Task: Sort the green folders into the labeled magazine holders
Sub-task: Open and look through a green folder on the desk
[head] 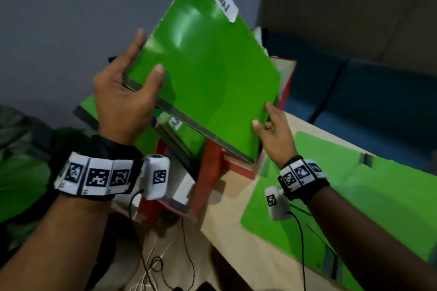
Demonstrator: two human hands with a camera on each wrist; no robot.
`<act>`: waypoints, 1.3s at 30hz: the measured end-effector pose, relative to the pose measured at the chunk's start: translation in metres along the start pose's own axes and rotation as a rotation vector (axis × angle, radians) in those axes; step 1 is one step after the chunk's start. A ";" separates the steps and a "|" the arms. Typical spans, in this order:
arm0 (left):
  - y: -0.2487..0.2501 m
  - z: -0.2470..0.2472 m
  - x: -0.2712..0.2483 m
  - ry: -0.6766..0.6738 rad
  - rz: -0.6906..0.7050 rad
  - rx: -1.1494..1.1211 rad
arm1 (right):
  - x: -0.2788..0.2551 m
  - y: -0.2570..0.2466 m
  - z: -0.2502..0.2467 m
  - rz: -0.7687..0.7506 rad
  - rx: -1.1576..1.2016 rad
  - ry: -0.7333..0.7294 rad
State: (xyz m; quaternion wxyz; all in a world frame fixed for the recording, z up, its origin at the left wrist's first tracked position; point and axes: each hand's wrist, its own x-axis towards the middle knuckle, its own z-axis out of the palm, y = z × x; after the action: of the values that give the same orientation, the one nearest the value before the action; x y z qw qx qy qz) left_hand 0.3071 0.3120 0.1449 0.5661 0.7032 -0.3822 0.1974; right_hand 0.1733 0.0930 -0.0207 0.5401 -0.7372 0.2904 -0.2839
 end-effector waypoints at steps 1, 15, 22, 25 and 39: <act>-0.005 -0.014 0.003 0.032 0.012 0.032 | 0.002 -0.008 0.017 -0.014 -0.001 -0.063; -0.071 -0.063 0.001 -0.098 -0.128 0.384 | 0.004 -0.044 0.161 -0.175 -0.217 -0.518; -0.104 -0.002 -0.006 -0.447 -0.278 0.430 | 0.008 -0.047 0.179 -0.143 -0.252 -0.418; -0.114 0.021 -0.013 -0.644 -0.360 0.475 | 0.013 -0.043 0.188 -0.013 -0.257 -0.424; -0.140 0.040 -0.026 -0.795 -0.209 0.915 | 0.025 -0.036 0.183 0.036 -0.489 -0.594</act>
State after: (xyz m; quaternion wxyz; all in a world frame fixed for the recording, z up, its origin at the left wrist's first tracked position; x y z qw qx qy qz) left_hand 0.3907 0.2915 0.0246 0.0374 0.9283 -0.3698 0.0075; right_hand 0.3287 0.1995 -0.0301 0.4137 -0.8892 0.1932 0.0294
